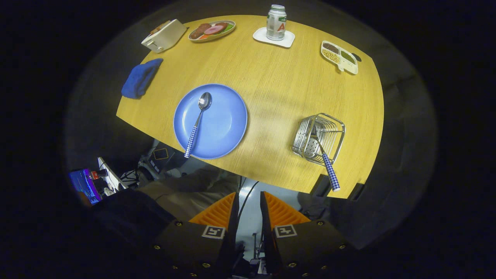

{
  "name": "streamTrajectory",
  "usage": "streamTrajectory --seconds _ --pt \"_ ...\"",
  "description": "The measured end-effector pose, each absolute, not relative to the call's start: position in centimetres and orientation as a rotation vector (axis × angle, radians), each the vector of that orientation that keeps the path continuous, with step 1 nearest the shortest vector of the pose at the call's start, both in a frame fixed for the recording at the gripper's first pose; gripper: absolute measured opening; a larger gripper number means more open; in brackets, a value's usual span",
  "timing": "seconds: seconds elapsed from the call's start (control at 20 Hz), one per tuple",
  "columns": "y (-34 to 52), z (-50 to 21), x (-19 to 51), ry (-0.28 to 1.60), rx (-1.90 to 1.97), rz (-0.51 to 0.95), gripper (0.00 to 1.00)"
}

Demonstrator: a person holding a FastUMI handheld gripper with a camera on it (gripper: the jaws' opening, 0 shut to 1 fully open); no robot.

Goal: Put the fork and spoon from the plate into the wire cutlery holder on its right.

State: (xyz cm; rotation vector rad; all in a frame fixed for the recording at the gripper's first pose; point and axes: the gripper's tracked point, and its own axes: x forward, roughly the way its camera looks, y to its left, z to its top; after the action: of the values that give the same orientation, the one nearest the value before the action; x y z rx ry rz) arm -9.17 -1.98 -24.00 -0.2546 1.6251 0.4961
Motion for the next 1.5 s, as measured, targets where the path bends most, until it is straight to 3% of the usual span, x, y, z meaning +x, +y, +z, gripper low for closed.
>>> streamTrajectory --seconds 0.6,1.5 --pt "8.8 -26.9 -12.0 1.585 -0.144 0.585 0.32" --pt "15.9 -35.7 -10.8 1.617 -0.006 0.461 0.32"
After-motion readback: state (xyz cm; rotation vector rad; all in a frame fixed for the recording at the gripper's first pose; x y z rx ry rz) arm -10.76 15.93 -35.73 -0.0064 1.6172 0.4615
